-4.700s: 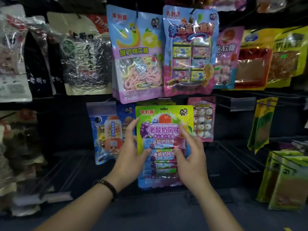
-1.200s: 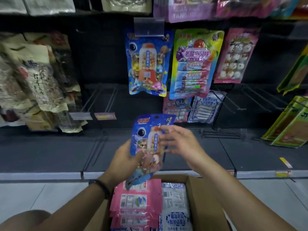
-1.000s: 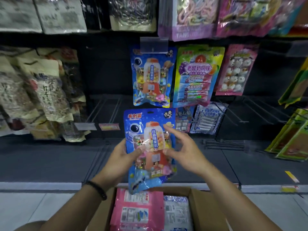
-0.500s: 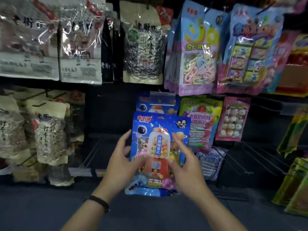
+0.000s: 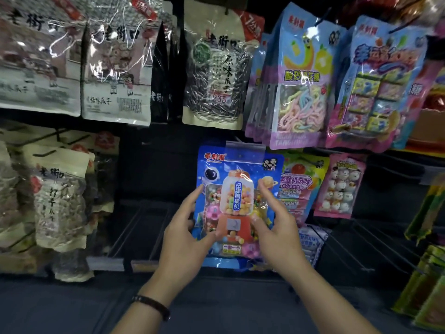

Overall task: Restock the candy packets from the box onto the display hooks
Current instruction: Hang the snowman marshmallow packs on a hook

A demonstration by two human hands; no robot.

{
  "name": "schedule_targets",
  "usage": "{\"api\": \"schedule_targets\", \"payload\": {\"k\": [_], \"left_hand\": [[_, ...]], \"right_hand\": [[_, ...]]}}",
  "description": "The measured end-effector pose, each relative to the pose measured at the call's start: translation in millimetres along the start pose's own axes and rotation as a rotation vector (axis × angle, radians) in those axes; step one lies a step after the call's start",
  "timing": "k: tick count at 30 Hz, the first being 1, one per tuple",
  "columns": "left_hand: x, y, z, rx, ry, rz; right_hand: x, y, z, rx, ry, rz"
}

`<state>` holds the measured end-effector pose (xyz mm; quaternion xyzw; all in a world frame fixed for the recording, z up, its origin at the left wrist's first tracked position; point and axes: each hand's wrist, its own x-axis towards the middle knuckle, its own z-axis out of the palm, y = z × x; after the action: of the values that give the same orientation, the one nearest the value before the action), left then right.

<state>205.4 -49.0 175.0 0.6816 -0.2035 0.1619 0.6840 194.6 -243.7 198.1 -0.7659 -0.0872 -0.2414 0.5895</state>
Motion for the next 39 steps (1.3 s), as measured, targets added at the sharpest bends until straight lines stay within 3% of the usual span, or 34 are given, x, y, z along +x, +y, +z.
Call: {"api": "schedule_targets", "payload": {"k": [6, 19, 23, 33, 39], "left_hand": [[10.3, -13.2, 0.7, 0.029, -0.038, -0.047], [2.8, -58.0, -7.4, 0.527, -0.163, -0.127], [-12.1, -53.5, -18.9, 0.616, -0.243, -0.155], [-51.5, -28.0, -43.0, 0.777, -0.457, -0.203], [10.0, -4.2, -33.3, 0.686, -0.329, -0.092]], "right_hand": [[11.5, 9.3, -4.0, -0.062, -0.008, 0.023], [73.0, 21.2, 10.0, -0.459, -0.067, 0.148], [65.1, 8.7, 8.3, -0.452, -0.076, 0.212], [15.6, 15.1, 1.1, -0.446, -0.091, 0.144], [54.5, -4.5, -4.6, -0.353, 0.025, 0.139]]}}
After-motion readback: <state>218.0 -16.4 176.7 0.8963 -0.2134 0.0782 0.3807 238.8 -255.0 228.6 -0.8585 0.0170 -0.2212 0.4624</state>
